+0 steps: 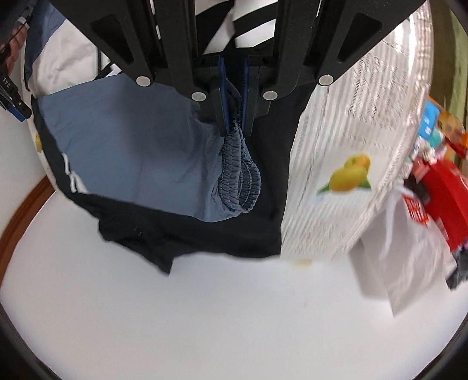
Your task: Fold large clothes
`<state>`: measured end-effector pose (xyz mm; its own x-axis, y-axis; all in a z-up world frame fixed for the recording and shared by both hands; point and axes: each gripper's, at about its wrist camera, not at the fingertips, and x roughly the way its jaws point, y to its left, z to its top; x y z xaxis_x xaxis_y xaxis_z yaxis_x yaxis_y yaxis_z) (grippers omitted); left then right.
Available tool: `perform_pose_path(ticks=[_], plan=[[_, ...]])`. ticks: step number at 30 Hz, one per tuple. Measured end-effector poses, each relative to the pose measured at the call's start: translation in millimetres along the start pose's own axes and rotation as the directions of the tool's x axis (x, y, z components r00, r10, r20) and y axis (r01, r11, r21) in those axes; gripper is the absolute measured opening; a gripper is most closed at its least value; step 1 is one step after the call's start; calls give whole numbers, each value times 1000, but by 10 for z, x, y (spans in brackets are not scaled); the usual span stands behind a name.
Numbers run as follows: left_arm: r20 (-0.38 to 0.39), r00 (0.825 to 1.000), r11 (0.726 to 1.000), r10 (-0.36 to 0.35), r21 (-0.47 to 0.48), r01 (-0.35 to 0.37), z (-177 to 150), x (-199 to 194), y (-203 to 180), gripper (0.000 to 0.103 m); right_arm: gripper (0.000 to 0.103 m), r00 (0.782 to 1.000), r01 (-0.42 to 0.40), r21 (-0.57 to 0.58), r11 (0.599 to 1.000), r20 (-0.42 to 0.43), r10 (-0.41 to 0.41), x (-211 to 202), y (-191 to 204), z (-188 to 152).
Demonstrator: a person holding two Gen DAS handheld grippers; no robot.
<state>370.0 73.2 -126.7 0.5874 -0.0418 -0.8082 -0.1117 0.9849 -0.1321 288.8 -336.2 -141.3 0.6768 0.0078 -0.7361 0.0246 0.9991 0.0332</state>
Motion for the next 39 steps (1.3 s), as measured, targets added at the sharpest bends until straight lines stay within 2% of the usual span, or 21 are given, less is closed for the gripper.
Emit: perform_pose_path(ticks=[5, 11, 14, 18, 21, 24, 27, 29, 31, 33, 39], plan=[[-64, 998, 1000, 17, -9, -17, -77, 178, 67, 13, 50, 998, 33, 12, 999, -47, -32, 292, -51, -79], [-43, 998, 999, 44, 15, -43, -79, 100, 85, 13, 50, 989, 117, 84, 990, -98, -109, 421, -230, -155], [-16, 998, 996, 67, 63, -66, -93, -34, 42, 13, 50, 991, 129, 118, 985, -59, -123, 225, -334, -163], [17, 998, 995, 64, 76, -66, -161, -291, 46, 13, 50, 989, 150, 141, 979, -17, -149, -92, -463, -214], [30, 998, 995, 59, 83, -61, -251, -486, 74, 14, 50, 992, 125, 150, 981, -27, -122, -310, -561, -328], [14, 1000, 997, 21, 79, -22, -379, -659, 140, 17, 53, 991, 131, 130, 983, -34, -127, -519, -610, -528], [10, 1000, 997, 29, 77, -30, -582, -808, 210, 33, 59, 990, 141, 114, 984, -45, -136, -683, -647, -795], [18, 999, 996, 33, 81, -35, -751, -901, 267, 64, 63, 991, 127, 121, 984, -53, -122, -767, -683, -984], [31, 999, 996, 34, 84, -37, -947, -993, 335, 66, 70, 992, 118, 136, 984, -60, -111, -853, -717, -1188], [11, 999, 996, 40, 82, -40, -1129, -1041, 398, 66, 73, 993, 109, 150, 983, -70, -99, -916, -737, -1394], [-71, 997, 999, 15, 51, -12, -1680, -1059, 585, 66, 73, 987, 104, 136, 985, -138, -85, -939, -669, -1899]])
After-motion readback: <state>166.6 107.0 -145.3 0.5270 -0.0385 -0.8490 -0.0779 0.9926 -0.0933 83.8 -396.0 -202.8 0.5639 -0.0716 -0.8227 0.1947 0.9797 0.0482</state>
